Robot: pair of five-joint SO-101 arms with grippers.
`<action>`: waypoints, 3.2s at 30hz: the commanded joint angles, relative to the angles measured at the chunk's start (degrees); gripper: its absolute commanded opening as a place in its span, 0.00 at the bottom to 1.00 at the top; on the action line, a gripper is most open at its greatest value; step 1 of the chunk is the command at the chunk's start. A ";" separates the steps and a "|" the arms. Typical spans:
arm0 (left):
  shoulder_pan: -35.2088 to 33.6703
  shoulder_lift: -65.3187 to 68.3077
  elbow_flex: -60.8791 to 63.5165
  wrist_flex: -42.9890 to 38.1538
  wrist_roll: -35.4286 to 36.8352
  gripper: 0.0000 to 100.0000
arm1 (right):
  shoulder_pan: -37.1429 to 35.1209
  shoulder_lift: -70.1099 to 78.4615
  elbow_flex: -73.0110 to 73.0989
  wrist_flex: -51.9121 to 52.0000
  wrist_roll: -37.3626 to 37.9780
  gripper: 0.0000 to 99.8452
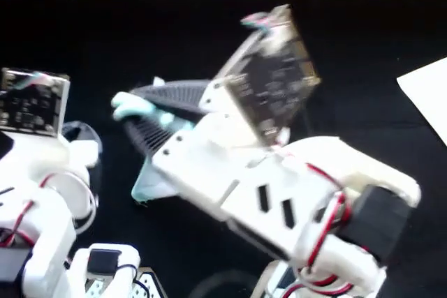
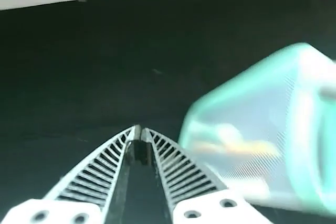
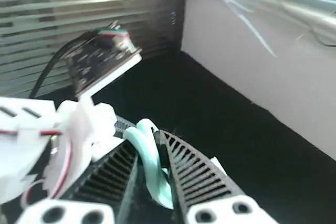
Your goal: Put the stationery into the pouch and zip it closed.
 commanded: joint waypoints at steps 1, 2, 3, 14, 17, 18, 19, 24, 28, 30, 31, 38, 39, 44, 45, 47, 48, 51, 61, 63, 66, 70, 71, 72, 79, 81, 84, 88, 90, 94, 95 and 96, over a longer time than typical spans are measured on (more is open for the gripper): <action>-4.97 -0.04 2.42 -4.92 0.44 0.01 | -6.73 2.86 -0.04 1.98 -0.35 0.01; -5.23 -0.04 3.12 -5.19 1.05 0.01 | -7.78 4.09 -0.04 2.51 -0.26 0.01; -5.23 -0.04 3.74 -5.36 2.46 0.01 | -7.96 5.14 -0.04 2.59 -0.09 0.01; -5.32 -0.13 8.22 -4.92 5.45 0.01 | 17.89 8.13 -0.75 -8.13 3.87 0.01; -5.32 -0.13 10.42 -4.22 5.36 0.01 | 24.13 8.04 -0.75 -11.74 3.87 0.01; -4.97 -0.13 10.77 -3.16 5.36 0.01 | 25.63 8.22 -0.75 -12.88 3.87 0.01; -4.79 -0.13 10.86 -2.20 5.36 0.01 | 26.51 8.40 -0.75 -13.85 3.87 0.01; -1.27 -0.13 6.11 3.43 8.09 0.11 | 28.00 10.24 -0.66 -17.63 4.04 0.01; -0.66 -0.13 -5.05 6.95 14.59 0.22 | 30.37 12.62 -0.66 -18.51 3.87 0.01; -0.66 -0.13 -11.65 10.11 16.00 0.21 | 31.34 13.32 -0.66 -18.51 3.87 0.01; -0.66 -0.13 -14.29 11.08 16.09 0.21 | 31.87 13.49 -0.75 -18.51 3.87 0.01; -1.10 -0.13 -19.56 11.60 17.23 0.19 | 33.54 13.76 -0.66 -21.85 3.87 0.01; -1.10 -0.13 -18.51 11.60 18.29 0.19 | 33.63 13.76 -0.57 -22.11 3.87 0.01; -0.57 0.31 -12.18 11.34 18.99 0.20 | 33.54 13.58 -0.66 -21.67 3.78 0.01; -0.57 0.31 -11.30 11.34 18.99 0.20 | 33.54 13.58 -0.66 -21.58 3.78 0.01; -0.57 0.31 -9.19 11.25 18.90 0.19 | 33.54 13.58 -0.66 -21.58 3.78 0.01; -0.40 0.31 -8.04 11.25 18.90 0.19 | 33.54 13.58 -0.66 -21.49 3.78 0.01; 3.56 0.04 -4.18 8.62 21.54 0.19 | 33.54 13.67 -0.57 -21.49 3.78 0.01; 9.63 -0.13 2.24 2.46 25.93 0.19 | 33.63 13.32 -0.66 -20.53 4.13 0.01; 7.87 -0.04 -5.32 2.46 25.93 0.19 | 33.89 13.32 -0.66 -21.23 4.13 0.01; 5.67 0.40 -18.42 2.81 25.93 0.19 | 34.77 13.67 -0.66 -21.05 3.87 0.01; 2.42 0.57 -20.97 2.37 25.41 0.10 | 34.86 13.32 -0.66 -20.79 3.87 0.01; 2.24 0.57 -18.68 2.37 23.65 0.04 | 34.86 13.32 -0.66 -20.70 3.87 0.01; 2.15 0.57 -15.43 2.29 20.66 0.00 | 34.86 13.23 -0.66 -20.70 3.87 0.01; -6.99 0.40 11.74 -16.26 13.98 0.01 | 34.86 13.41 -6.73 -21.14 4.13 0.01; -10.15 0.57 18.42 -25.32 14.07 0.01 | 34.86 13.49 -10.24 -21.32 4.31 0.01; -13.23 0.57 24.13 -32.26 14.07 0.01 | 34.86 13.67 -12.26 -21.14 5.63 0.01; -13.67 0.57 29.49 -35.43 13.80 0.01 | 34.77 13.76 -10.77 -21.05 5.63 0.01; -13.58 0.66 34.15 -39.38 13.80 0.01 | 34.77 13.76 -10.77 -20.97 5.63 0.01; -11.91 0.66 44.35 -49.76 13.98 0.01 | 34.68 13.49 -10.95 -20.79 5.63 0.01; -10.95 0.66 46.29 -51.52 13.98 0.01 | 34.59 13.41 -10.95 -20.79 5.63 0.01; -10.07 0.66 47.60 -52.84 13.98 0.01 | 34.59 13.41 -10.95 -20.79 5.54 0.01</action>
